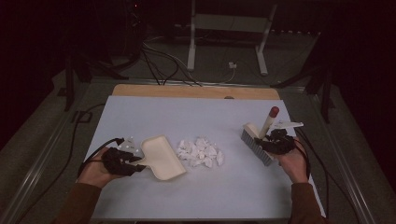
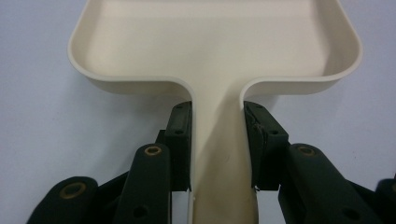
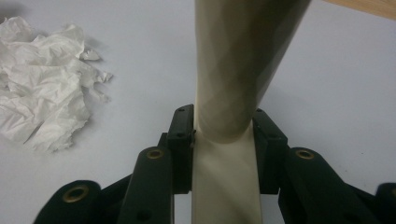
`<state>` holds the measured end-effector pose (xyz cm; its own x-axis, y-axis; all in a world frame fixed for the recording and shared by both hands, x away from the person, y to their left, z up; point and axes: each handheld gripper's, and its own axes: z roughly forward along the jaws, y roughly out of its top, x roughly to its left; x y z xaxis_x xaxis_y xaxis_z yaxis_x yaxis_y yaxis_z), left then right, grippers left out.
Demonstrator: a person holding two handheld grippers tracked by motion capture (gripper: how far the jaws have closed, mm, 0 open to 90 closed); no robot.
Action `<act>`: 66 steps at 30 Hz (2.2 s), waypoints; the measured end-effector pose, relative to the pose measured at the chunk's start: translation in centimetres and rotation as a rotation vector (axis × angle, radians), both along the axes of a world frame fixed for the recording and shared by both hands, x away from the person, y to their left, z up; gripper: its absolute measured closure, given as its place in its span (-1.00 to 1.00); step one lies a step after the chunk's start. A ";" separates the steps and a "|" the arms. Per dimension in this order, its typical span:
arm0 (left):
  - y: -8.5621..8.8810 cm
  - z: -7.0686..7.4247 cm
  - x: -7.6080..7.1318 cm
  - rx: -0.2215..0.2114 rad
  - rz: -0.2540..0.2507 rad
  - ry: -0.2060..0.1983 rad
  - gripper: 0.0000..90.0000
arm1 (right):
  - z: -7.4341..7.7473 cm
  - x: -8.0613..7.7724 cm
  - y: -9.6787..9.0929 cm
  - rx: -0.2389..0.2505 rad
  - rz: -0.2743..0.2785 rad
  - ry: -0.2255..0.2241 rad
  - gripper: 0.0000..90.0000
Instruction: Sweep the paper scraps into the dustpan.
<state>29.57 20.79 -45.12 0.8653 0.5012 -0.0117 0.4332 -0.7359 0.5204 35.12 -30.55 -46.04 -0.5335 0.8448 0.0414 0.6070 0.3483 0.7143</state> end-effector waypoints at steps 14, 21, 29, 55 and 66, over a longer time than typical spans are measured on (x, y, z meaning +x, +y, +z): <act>-0.6 -0.4 0.6 0.055 -0.024 0.030 0.48 | 0.0 -0.1 0.2 -0.011 -0.006 -0.004 0.47; -1.2 -0.8 0.9 0.073 -0.033 0.035 0.48 | 0.1 -0.3 0.8 -0.022 -0.019 -0.003 0.48; -1.2 -0.9 0.9 0.072 -0.035 0.036 0.48 | 0.2 -0.5 2.2 0.005 -0.102 0.019 0.48; -2.0 -1.2 1.1 0.066 -0.047 0.041 0.48 | -0.1 -1.9 14.0 -0.031 -0.182 0.005 0.48; -2.6 -1.3 1.4 0.062 -0.055 0.038 0.48 | -0.4 -2.4 16.5 -0.053 -0.150 -0.025 0.48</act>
